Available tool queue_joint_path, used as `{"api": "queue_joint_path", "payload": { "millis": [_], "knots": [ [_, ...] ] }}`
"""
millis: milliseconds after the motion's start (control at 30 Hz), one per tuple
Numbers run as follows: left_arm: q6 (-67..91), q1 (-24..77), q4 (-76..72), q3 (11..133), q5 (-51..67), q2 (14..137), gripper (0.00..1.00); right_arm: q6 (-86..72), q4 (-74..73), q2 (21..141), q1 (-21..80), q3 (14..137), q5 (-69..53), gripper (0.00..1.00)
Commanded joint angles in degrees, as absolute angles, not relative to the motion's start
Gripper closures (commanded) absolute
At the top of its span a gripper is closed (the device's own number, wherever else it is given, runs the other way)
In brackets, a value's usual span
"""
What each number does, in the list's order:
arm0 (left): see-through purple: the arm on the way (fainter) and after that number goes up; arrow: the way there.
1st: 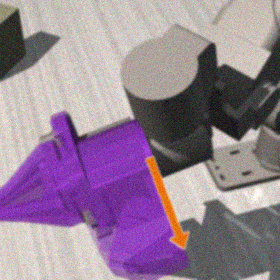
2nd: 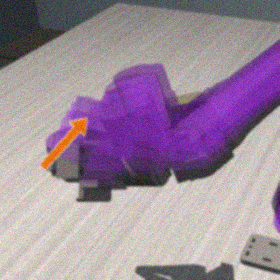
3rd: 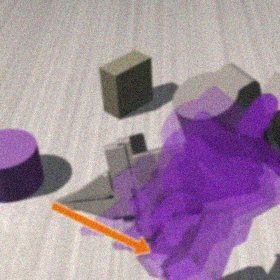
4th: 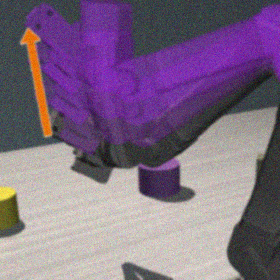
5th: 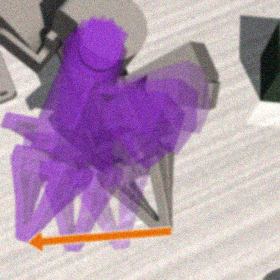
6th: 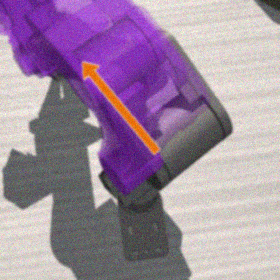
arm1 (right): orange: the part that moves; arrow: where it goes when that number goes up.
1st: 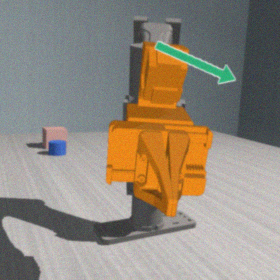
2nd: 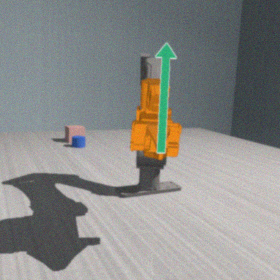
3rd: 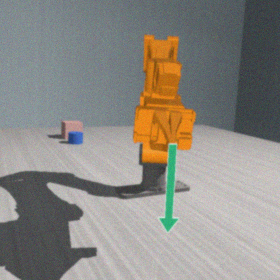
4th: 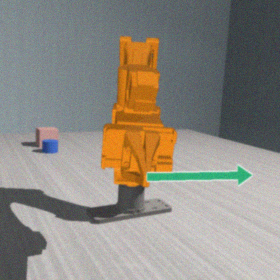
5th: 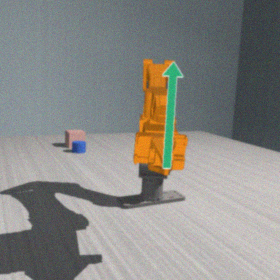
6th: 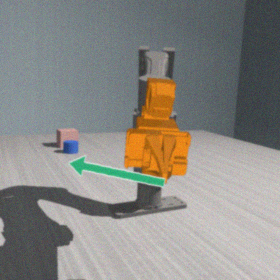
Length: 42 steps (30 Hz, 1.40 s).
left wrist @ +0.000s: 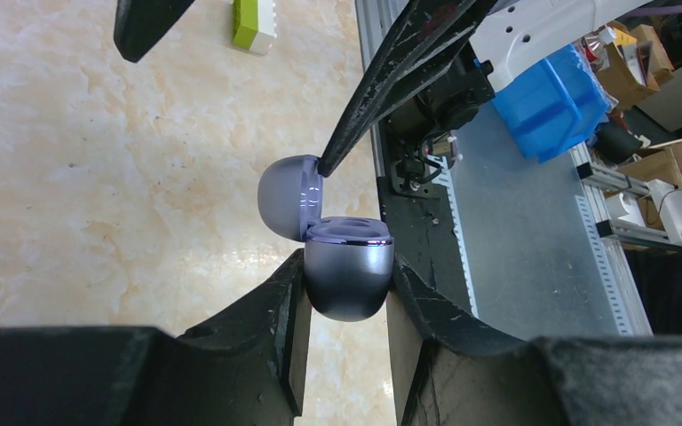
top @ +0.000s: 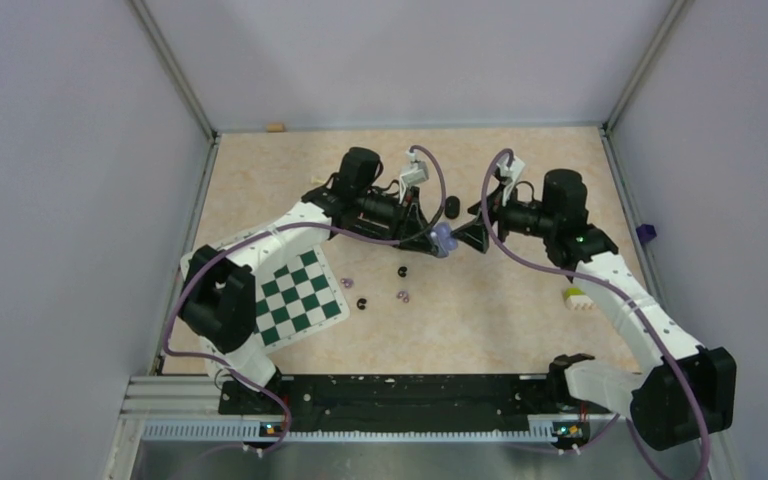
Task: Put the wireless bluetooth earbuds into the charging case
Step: Open the charging case, then pick up the left earbud from the center of the board.
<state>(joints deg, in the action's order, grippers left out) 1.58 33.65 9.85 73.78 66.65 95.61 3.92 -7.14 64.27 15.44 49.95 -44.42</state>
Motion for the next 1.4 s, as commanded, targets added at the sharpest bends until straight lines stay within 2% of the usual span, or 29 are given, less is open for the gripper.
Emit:
{"api": "queue_joint_path", "payload": {
  "millis": [0,133,333,500,633,767,967,1133,1367],
  "knots": [
    [1.71,32.38,8.53,74.32,70.49,92.4,1.0,5.16,-7.29,60.97,14.29,54.69,-42.97,0.21],
    [2.88,28.24,7.33,74.76,70.35,90.6,1.0,4.23,-8.95,60.31,13.66,58.03,-45.17,0.16],
    [4.32,19.25,5.01,73.76,70.79,85.65,1.0,1.08,-6.87,62.95,13.73,58.96,-49.26,0.15],
    [4.36,10.41,3.92,71.28,73.04,81.65,1.0,5.89,-7.88,67.65,17.99,57.12,-43.8,0.17],
    [2.81,3.28,6.01,68.25,76.29,78.38,1.0,5.38,-7.86,73.44,21.01,56.81,-43.11,0.24],
    [-5.77,-2.31,13.36,64.32,76.55,73.67,1.0,6.15,-8.57,79.67,26.42,57.46,-37.78,0.29],
    [-14.75,-6.3,20.36,57.06,76.19,66.0,1.0,3.89,-8.7,90.23,30.44,59.22,-33.17,0.47],
    [-13.64,-7.7,17.21,53.56,75.51,61.73,1.0,3.89,-12.99,98.43,32.45,62.87,-30.07,0.6],
    [-13.89,-7.73,17.14,52.74,75.31,61.55,1.0,4.4,-16.92,104.16,36.22,64.91,-29.57,0.63]
  ]
}}
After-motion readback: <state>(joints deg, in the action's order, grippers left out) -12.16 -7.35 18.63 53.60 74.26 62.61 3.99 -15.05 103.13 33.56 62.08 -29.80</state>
